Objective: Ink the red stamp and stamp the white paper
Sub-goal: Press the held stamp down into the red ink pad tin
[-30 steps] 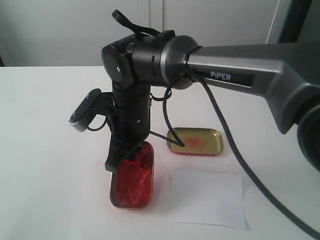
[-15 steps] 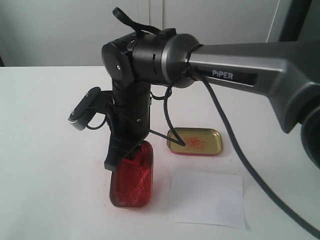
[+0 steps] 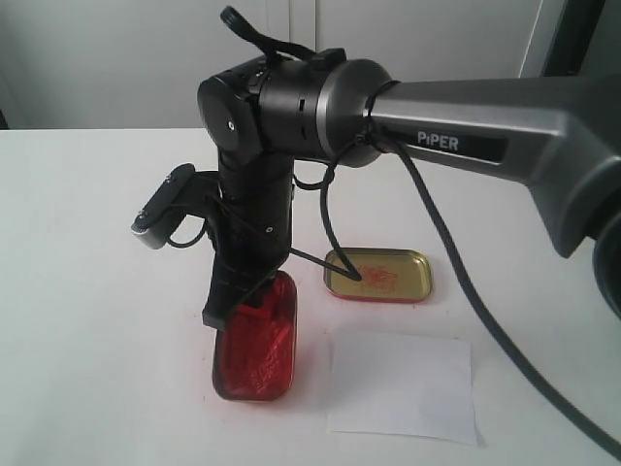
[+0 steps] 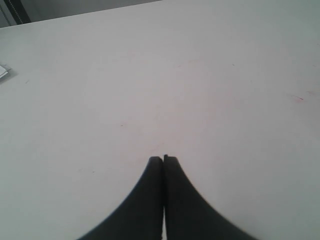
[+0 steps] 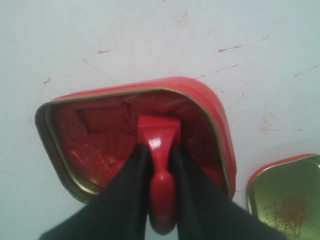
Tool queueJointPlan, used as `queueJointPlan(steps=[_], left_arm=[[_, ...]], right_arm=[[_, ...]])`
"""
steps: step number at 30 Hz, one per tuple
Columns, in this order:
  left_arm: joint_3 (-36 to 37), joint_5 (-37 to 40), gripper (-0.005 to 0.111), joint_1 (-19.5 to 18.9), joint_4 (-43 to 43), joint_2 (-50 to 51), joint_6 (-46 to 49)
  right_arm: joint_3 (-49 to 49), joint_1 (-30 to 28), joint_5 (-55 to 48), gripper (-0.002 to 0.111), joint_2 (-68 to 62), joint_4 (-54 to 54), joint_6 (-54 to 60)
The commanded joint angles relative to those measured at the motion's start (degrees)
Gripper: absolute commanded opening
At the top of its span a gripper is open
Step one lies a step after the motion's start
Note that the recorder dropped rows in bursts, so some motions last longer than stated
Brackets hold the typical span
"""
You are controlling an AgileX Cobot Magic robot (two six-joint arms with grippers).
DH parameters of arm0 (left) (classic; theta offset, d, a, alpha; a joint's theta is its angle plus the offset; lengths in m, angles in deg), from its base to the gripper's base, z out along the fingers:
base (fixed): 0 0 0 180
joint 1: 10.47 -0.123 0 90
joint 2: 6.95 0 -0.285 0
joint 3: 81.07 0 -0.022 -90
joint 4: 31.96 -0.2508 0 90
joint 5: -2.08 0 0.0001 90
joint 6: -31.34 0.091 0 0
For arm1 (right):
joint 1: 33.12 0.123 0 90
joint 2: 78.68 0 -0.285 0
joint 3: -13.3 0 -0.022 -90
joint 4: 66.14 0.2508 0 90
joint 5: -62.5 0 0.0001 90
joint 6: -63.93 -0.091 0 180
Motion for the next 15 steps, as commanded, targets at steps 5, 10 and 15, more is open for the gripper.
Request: queueJointPlan(steps=[5, 10, 15], left_arm=[[0.19, 0.05, 0.000, -0.03, 0.15, -0.20, 0.16], [0.19, 0.05, 0.000, -0.03, 0.15, -0.20, 0.16], [0.19, 0.05, 0.000, -0.03, 0.15, -0.20, 0.16]], right_arm=[[0.08, -0.25, 0.19, 0.000, 0.99, 0.00, -0.06], [0.08, -0.25, 0.19, 0.000, 0.99, 0.00, -0.06], [0.08, -0.25, -0.70, 0.000, 0.99, 0.00, -2.69]])
